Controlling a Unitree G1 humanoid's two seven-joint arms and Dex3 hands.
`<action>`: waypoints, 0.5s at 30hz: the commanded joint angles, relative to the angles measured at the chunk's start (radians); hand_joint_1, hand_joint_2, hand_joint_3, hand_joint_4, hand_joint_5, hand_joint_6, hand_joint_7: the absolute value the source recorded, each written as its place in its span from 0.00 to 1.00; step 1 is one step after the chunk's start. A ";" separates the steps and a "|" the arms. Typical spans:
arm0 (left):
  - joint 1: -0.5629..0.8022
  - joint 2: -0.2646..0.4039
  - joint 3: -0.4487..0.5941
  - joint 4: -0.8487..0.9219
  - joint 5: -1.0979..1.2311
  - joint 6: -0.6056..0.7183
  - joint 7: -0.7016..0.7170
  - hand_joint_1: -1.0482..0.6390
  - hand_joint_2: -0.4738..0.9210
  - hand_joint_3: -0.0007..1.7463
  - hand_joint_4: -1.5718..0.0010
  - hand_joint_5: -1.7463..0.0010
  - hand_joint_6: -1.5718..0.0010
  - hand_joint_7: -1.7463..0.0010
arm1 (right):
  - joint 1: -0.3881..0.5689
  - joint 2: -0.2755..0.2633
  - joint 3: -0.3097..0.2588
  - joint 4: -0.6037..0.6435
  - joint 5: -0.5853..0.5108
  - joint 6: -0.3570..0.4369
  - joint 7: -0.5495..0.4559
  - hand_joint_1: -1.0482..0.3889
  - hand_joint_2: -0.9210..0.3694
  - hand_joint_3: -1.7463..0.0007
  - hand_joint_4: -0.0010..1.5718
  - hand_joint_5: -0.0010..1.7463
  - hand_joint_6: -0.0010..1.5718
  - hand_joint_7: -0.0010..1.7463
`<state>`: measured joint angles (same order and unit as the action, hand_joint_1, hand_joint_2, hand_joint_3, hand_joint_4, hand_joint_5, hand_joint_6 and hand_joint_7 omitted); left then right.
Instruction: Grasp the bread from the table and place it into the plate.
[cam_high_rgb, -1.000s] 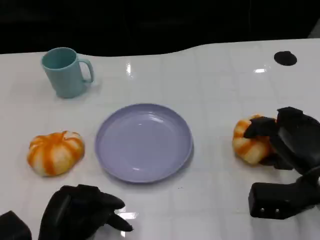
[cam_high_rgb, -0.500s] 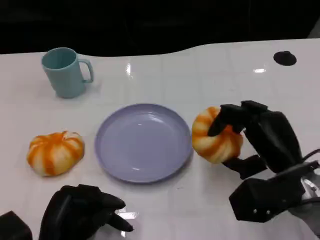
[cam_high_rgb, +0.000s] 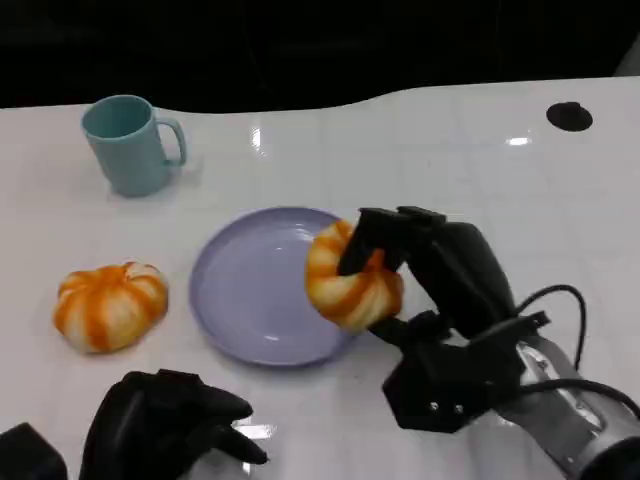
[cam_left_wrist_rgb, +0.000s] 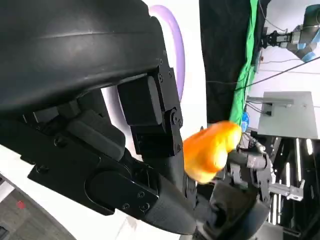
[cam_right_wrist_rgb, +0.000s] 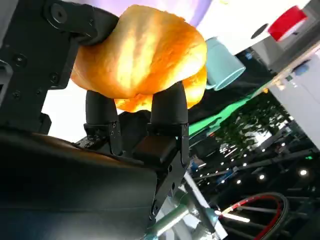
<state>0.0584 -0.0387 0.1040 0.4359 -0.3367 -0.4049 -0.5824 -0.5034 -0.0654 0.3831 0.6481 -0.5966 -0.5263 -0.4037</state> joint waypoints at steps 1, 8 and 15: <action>-0.001 0.009 0.003 -0.004 0.001 0.001 0.009 0.00 0.88 0.00 0.00 0.79 0.00 0.91 | -0.069 0.043 0.008 0.093 0.003 -0.018 -0.024 0.73 0.50 0.18 0.61 1.00 0.48 0.96; 0.003 0.008 0.003 -0.009 0.002 0.001 0.010 0.00 0.88 0.00 0.00 0.79 0.00 0.91 | -0.139 0.096 0.016 0.223 0.004 -0.007 -0.048 0.74 0.46 0.26 0.55 1.00 0.54 0.75; 0.002 0.008 0.003 -0.006 0.004 -0.003 0.009 0.00 0.88 0.00 0.00 0.79 0.00 0.91 | -0.161 0.094 0.031 0.230 0.007 0.039 0.053 0.64 0.36 0.46 0.29 0.46 0.39 0.24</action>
<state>0.0601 -0.0427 0.1040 0.4328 -0.3368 -0.4043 -0.5824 -0.6390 0.0404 0.4024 0.8864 -0.5930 -0.5013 -0.3917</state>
